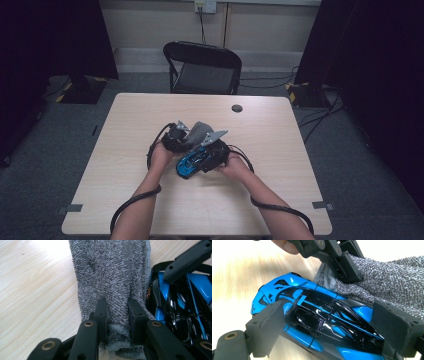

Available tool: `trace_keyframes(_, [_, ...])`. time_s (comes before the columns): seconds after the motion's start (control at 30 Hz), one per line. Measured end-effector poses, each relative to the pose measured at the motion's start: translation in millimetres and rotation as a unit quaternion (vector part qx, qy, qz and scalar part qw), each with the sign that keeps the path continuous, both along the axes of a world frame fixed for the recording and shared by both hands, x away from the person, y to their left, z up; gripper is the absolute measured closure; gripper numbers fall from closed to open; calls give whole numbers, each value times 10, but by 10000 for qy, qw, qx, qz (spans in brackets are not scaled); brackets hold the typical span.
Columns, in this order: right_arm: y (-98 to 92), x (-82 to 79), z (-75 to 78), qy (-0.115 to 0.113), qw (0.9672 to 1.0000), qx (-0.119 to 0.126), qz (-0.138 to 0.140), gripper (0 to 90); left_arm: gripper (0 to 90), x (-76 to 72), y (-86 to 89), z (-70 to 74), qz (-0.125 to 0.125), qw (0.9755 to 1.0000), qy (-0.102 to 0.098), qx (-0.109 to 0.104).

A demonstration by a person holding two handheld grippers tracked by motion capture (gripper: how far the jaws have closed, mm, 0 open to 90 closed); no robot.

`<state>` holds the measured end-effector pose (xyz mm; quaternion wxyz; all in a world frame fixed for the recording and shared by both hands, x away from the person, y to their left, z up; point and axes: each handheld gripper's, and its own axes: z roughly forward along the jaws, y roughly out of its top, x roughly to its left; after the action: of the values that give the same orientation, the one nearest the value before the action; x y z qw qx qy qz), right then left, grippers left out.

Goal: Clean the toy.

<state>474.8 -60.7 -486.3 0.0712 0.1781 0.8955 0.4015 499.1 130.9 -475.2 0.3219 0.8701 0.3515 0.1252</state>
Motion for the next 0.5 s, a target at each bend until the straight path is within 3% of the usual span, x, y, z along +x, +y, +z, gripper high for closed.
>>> trace_keyframes(0.27, [0,0,0,0,10000,5,-1,114,681,-21,24,-4,72,9999,-11,-101])
trace_keyframes(0.37, [1,0,1,4,10000,1,-4,114,543,-4,29,21,237,9995,-80,-192])
trace_keyframes(0.5, [1,1,0,2,10000,1,1,114,466,12,8,48,484,9980,-282,-296])
